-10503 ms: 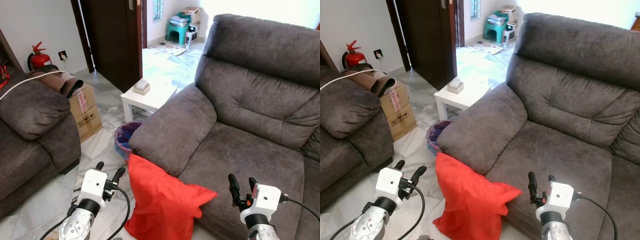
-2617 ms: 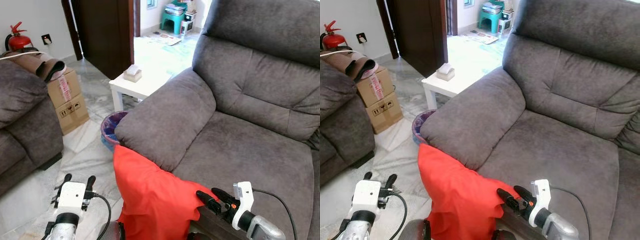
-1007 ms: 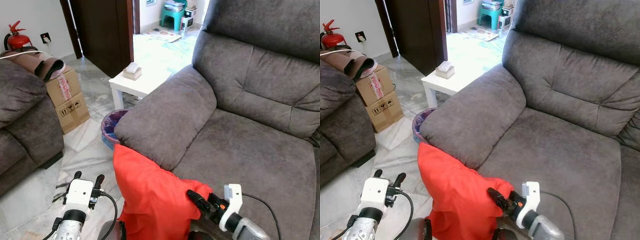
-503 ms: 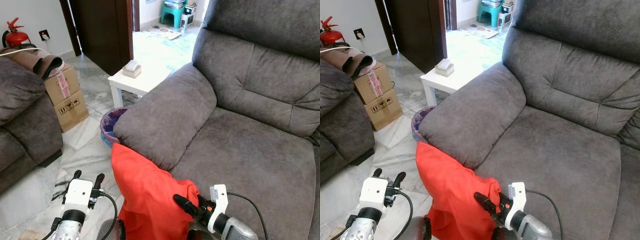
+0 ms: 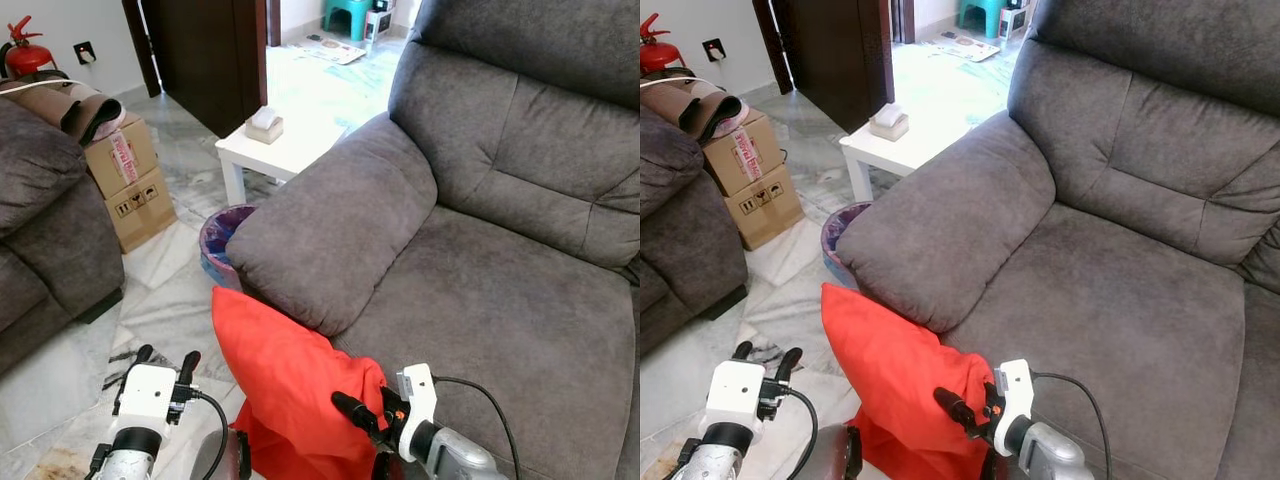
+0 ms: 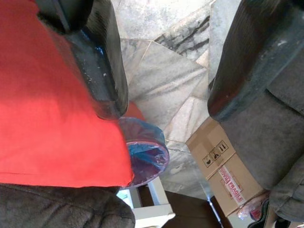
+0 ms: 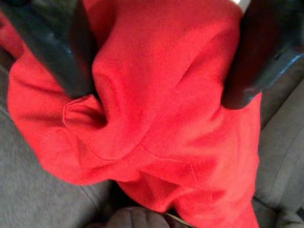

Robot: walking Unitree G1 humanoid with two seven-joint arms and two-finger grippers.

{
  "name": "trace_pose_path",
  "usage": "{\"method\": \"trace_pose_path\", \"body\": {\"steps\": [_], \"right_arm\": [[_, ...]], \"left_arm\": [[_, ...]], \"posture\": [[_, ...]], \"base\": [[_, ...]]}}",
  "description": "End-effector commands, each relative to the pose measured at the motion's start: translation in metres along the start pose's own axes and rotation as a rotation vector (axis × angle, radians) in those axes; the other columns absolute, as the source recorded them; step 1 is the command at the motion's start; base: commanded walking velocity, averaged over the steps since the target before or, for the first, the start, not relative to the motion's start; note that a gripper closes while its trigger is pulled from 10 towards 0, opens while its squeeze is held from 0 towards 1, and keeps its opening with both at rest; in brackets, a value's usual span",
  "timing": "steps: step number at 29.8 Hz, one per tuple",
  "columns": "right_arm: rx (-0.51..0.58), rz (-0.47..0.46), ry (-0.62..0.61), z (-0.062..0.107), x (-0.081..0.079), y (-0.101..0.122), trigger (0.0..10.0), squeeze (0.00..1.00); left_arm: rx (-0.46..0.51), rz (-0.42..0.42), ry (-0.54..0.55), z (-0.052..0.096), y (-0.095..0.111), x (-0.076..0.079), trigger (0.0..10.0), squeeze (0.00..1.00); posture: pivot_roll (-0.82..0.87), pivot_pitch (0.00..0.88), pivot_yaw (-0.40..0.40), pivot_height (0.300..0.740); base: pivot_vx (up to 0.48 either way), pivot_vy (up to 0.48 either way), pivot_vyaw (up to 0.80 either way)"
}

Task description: Move the pillow to the sofa from floor

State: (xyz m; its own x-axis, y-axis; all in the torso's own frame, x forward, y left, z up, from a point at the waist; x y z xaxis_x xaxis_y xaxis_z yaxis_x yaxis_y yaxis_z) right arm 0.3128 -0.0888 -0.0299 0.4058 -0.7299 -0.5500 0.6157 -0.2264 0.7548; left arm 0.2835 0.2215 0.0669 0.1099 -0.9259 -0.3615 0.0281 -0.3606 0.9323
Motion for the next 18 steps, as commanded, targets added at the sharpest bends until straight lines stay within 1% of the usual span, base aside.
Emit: {"method": "trace_pose_path", "body": {"steps": [1, 6, 15, 18], "right_arm": [[0.002, -0.025, -0.048, 0.003, 0.008, -0.005, 0.0, 0.00], [0.043, -0.061, -0.044, 0.003, 0.008, 0.002, 0.0, 0.00], [0.058, -0.047, -0.075, 0.007, 0.015, 0.006, 0.0, 0.00], [0.040, -0.032, -0.098, 0.008, 0.019, 0.003, 0.0, 0.00]], "left_arm": [[-0.015, 0.003, 0.012, 0.003, -0.001, -0.003, 10.0, 0.00], [-0.016, 0.005, 0.012, 0.004, -0.001, -0.003, 10.0, 0.00], [-0.019, 0.013, 0.007, 0.003, 0.000, 0.000, 10.0, 0.00], [-0.020, 0.014, 0.005, 0.003, 0.000, 0.000, 10.0, 0.00]], "posture": [[0.19, 0.182, -0.058, 0.589], [0.18, 0.185, -0.060, 0.589], [0.18, 0.185, -0.062, 0.589], [0.17, 0.187, -0.062, 0.589]], "base": [[0.000, 0.000, 0.00], [0.000, 0.000, 0.00], [0.000, 0.000, 0.00], [0.000, 0.000, 0.00]]}}
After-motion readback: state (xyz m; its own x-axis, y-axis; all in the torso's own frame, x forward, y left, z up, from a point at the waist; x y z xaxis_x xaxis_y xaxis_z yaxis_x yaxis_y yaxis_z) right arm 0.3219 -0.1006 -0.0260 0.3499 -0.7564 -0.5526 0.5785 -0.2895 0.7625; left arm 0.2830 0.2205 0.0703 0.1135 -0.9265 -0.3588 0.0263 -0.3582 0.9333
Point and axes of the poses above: a point about 5 cm out from each wrist's last joint towards the gripper, its own z axis pointing back from the gripper into the wrist, its own y axis along the axis of the wrist's last joint, x = y × z, the point moved 6 cm from there along -z, pointing out of the wrist towards the gripper, and after that the axes turned 4 degrees about -z, right-handed, at the moved point
